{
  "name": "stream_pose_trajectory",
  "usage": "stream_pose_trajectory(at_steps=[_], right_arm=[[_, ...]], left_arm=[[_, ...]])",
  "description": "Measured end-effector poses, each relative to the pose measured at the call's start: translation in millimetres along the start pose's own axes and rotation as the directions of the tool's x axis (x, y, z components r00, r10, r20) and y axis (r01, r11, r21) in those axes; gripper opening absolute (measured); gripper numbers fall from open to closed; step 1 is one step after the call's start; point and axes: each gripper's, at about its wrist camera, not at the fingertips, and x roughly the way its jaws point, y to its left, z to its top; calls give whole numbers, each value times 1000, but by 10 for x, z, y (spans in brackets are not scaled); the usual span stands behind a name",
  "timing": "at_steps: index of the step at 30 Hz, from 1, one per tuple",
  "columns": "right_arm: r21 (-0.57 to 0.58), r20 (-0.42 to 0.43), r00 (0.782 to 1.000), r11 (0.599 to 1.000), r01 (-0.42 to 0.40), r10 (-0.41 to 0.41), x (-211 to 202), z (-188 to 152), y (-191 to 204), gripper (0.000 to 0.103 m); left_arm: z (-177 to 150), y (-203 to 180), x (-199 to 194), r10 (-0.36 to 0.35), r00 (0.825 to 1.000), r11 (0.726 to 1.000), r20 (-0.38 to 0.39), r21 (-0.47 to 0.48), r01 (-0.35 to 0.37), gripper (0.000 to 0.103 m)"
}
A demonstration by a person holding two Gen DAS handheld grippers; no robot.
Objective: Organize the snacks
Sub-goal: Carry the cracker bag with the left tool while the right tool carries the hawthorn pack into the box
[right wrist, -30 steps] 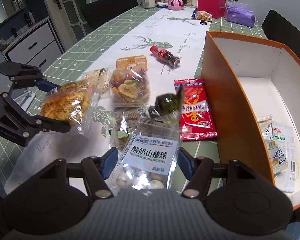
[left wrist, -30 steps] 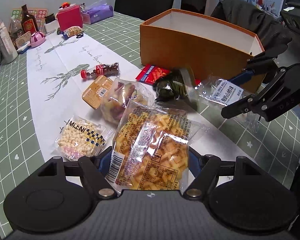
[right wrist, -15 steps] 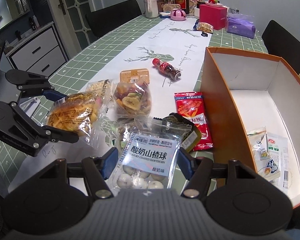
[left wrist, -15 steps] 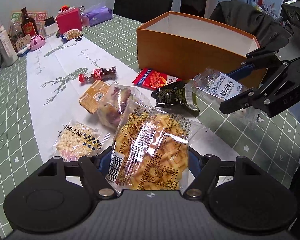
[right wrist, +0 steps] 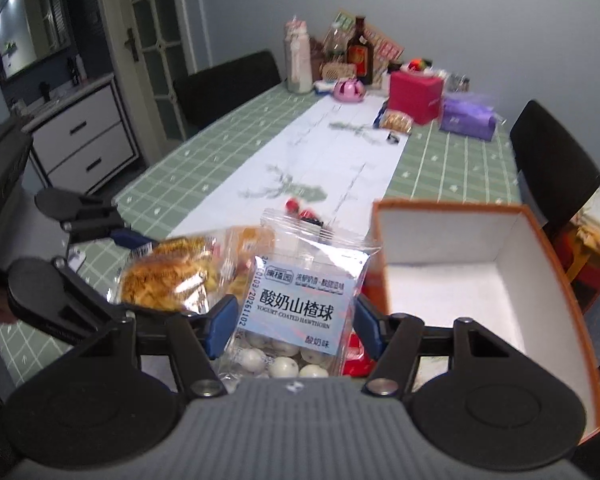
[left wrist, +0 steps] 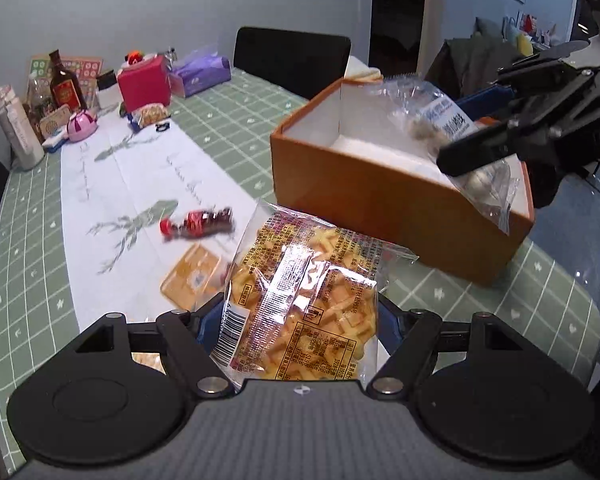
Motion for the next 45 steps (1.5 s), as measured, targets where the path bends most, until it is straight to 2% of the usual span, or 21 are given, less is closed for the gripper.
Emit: stream_pose_trajectory(at_steps=[12, 16, 24, 28, 30, 32, 41, 45], right_arm=[[89, 14, 988, 985, 150, -152, -310, -64, -927, 61], [143, 3, 985, 975, 170, -172, -341, -172, -1175, 61], [187, -35, 978, 960, 208, -205, -292, -306, -1421, 61], [215, -47, 976, 952, 218, -213, -252, -340, -1525, 61], [226, -54, 975, 948, 223, -216, -238, -360, -1566, 61], [237, -62, 974, 945, 224, -216, -219, -376, -1608, 61], [224, -109, 971, 946, 234, -214, -24, -463, -1723, 61], [199, -113, 975, 957, 212, -192, 83, -500, -1732, 61]], left_arm=[[497, -535, 322, -41, 999, 995, 14, 97, 39, 85], [660, -720, 473, -62, 998, 992, 21, 112, 59, 85], [936, -1005, 748, -81, 996, 989, 24, 122, 77, 85], [1089, -1075, 856, -62, 998, 991, 30, 124, 58, 85], [1136, -1116, 907, -25, 999, 989, 39, 147, 19, 85], [1171, -1160, 965, 11, 999, 983, 39, 181, -18, 85], [1268, -1211, 1295, 93, 996, 961, 17, 258, -94, 85], [1315, -1140, 1411, 89, 996, 974, 14, 208, -90, 85]])
